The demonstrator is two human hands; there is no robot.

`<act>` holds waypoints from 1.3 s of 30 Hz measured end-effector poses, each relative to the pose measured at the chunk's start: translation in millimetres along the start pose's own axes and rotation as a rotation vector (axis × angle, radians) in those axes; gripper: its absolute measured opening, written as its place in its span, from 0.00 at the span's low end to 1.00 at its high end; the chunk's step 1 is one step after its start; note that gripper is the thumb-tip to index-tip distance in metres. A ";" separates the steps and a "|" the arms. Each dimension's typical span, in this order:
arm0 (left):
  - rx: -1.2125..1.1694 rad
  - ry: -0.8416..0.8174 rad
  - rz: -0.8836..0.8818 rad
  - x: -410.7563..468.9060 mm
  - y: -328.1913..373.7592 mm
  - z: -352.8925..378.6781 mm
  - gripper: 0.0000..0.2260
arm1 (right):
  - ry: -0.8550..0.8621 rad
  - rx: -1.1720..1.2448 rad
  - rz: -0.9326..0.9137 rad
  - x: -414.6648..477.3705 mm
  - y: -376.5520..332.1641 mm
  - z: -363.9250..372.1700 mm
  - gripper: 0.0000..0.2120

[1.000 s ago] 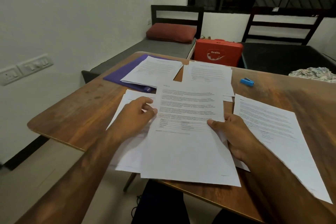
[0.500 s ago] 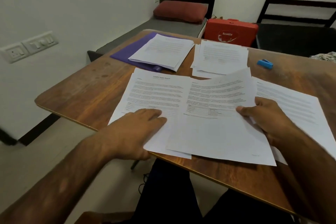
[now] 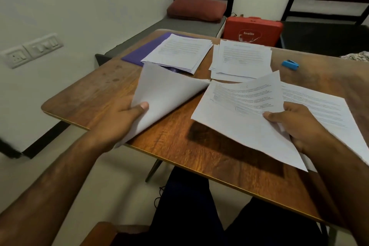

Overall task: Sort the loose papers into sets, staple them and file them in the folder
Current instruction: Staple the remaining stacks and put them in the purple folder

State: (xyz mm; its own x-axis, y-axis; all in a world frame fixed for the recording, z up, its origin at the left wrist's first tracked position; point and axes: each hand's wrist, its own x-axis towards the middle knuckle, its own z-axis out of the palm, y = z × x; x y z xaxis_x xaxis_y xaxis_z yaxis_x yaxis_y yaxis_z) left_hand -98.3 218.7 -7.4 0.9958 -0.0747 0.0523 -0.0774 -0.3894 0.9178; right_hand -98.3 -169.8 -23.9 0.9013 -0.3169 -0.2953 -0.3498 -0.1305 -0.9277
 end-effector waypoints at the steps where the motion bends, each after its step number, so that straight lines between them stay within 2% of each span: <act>1: -0.038 0.057 -0.014 1.3 0.2 0.4 0.07 | -0.001 -0.005 -0.001 -0.4 -0.5 0.1 0.14; 4: -0.107 0.169 -0.005 1.0 8.0 3.1 0.07 | 0.015 -0.048 -0.008 -1.9 -4.0 4.4 0.14; 7: -0.021 0.207 0.019 2.0 11.2 6.0 0.06 | -0.014 -0.063 -0.039 -4.6 -10.4 18.1 0.14; 10: 0.152 0.164 0.023 0.8 17.1 12.0 0.15 | -0.067 -0.065 -0.082 -6.0 -16.0 41.5 0.11; 12: 0.273 0.140 0.039 -3.8 23.2 21.2 0.15 | -0.134 -0.023 -0.080 -6.7 -20.5 61.5 0.09; 14: 0.400 0.036 0.156 -11.8 26.0 33.8 0.12 | -0.184 0.030 -0.061 -4.0 -22.6 81.3 0.08; 16: 0.458 -0.056 0.279 -16.1 21.4 42.5 0.15 | -0.189 0.054 -0.063 -1.8 -25.7 99.8 0.07; 18: 0.498 -0.093 0.330 -16.1 14.5 46.7 0.18 | -0.187 0.073 -0.078 -0.2 -28.2 115.6 0.09; 23: 0.641 -0.188 0.291 -19.0 9.8 58.1 0.21 | -0.216 0.037 -0.152 -0.2 -31.0 134.4 0.12; 27: 0.782 -0.239 0.244 -18.4 8.0 63.7 0.24 | -0.294 -0.179 -0.197 -5.9 -36.6 125.4 0.11; 29: 0.888 -0.249 0.266 -16.4 5.8 64.1 0.25 | -0.264 -0.339 -0.233 -6.8 -38.3 114.1 0.08; 31: 0.987 -0.302 0.343 -16.1 7.6 62.3 0.26 | -0.159 -0.481 -0.252 -6.0 -37.1 99.2 0.08; 35: 1.178 -0.574 0.233 -15.4 34.9 58.6 0.43 | -0.014 -0.604 -0.259 -7.3 -31.5 58.1 0.06; 37: 1.163 -0.524 0.271 -9.4 50.6 67.2 0.44 | 0.034 -0.650 -0.251 -6.5 -25.7 36.6 0.04; 39: 1.069 -0.403 0.366 -1.6 66.4 90.4 0.37 | 0.101 -0.664 -0.239 -6.2 -18.9 13.0 0.11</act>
State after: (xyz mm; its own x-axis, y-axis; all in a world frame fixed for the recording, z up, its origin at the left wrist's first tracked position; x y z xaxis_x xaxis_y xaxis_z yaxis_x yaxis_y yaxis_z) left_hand -109.3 110.1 17.9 0.8346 -0.5475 -0.0602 -0.5433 -0.8363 0.0733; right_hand -94.0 -153.2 -7.5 0.9560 -0.2894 -0.0483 -0.2558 -0.7416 -0.6201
